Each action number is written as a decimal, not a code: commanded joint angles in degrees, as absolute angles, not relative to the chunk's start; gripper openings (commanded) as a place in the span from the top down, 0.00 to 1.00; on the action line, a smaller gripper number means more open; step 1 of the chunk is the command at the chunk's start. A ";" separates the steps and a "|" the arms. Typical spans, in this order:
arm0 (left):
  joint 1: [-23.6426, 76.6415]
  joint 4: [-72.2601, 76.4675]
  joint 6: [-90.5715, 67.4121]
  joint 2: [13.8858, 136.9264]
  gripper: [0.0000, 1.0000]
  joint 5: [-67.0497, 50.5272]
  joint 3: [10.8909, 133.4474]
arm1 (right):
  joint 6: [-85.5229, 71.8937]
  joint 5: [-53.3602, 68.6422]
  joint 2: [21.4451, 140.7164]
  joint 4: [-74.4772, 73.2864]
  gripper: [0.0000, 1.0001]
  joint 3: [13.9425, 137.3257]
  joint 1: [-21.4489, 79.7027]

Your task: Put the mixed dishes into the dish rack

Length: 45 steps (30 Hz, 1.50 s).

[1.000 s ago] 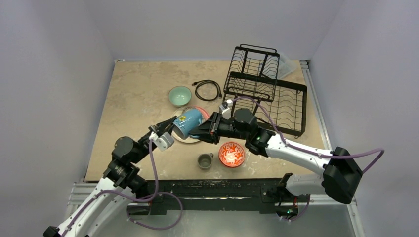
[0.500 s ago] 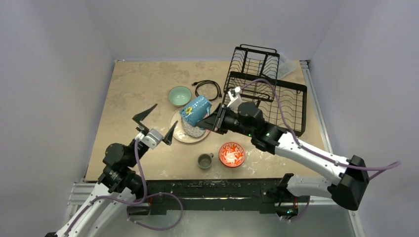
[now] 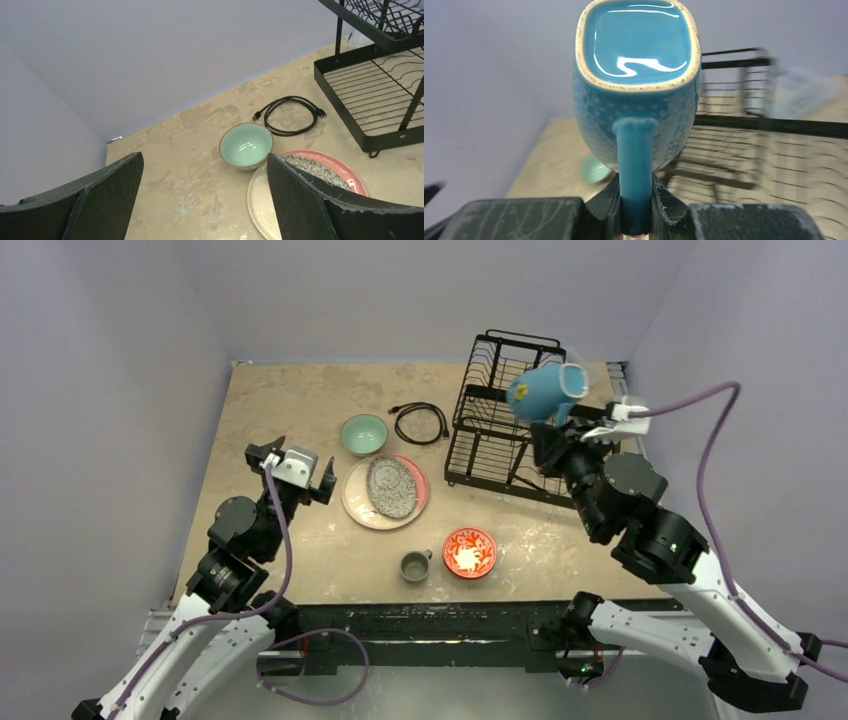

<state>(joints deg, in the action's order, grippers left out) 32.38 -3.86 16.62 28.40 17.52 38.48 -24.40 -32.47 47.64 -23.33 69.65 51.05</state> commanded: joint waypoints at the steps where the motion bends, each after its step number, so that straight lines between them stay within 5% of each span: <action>1: 32.29 -5.77 14.42 28.48 0.07 15.32 40.42 | -17.76 -70.86 46.43 -26.47 1.00 70.11 50.77; 4: 32.30 -6.53 14.44 29.61 0.08 15.12 41.05 | -20.78 -78.25 49.97 -30.62 1.00 70.23 45.52; 9: 32.28 -8.07 13.98 30.82 0.08 11.54 41.74 | -22.42 -57.09 54.10 -28.94 1.00 68.25 19.88; 15: 32.28 -7.86 13.51 31.41 0.04 12.44 42.00 | -21.86 -42.85 59.71 -20.02 1.00 61.96 6.72; 19: 32.27 -6.69 13.35 30.38 0.02 12.61 41.01 | -20.89 -15.97 61.52 -7.08 1.00 53.83 -6.14; 25: 32.26 -6.59 13.36 31.02 0.02 9.43 41.04 | -10.12 -0.37 57.78 23.21 1.00 36.77 -6.98; 40: 32.30 -3.40 13.11 26.82 0.02 10.37 38.53 | -3.35 7.64 75.90 50.71 1.00 28.23 -6.95; 45: 32.26 -3.23 13.19 26.77 0.02 9.93 38.48 | -1.21 9.64 79.01 47.05 0.99 31.57 -6.83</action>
<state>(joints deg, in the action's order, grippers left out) 32.38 -6.46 14.02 26.79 9.72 38.54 -3.68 6.68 79.48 37.45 28.21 -6.81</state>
